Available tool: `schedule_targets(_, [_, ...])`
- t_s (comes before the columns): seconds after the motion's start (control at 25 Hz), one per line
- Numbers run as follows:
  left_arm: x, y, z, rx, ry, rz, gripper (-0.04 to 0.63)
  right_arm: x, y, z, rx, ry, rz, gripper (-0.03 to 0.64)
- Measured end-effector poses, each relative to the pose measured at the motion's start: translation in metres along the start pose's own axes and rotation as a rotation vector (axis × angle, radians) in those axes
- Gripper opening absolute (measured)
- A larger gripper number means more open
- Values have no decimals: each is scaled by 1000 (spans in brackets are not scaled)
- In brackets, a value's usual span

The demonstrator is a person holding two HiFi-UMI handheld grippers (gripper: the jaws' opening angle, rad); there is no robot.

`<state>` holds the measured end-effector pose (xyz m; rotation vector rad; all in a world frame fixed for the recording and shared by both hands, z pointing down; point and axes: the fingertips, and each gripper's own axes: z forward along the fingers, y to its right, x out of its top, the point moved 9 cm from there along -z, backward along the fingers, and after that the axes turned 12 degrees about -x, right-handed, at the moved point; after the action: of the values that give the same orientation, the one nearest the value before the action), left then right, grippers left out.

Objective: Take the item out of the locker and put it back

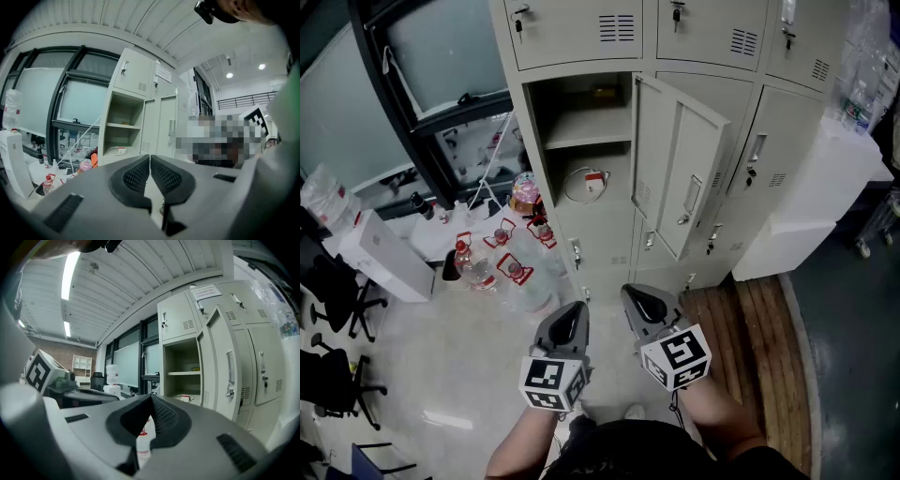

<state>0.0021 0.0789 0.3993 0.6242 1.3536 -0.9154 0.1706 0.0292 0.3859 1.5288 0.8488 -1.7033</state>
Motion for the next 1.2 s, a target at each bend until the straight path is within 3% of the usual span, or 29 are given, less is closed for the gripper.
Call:
schedule_targets(0.64, [-1,-12,-2,-27,-7,-9,11,-2,-8,12,-4,-6,36,0])
schedule_targets(1.2, [7,-69,-18,-55,7,2,11,7,-44,57,-39,-21,30,0])
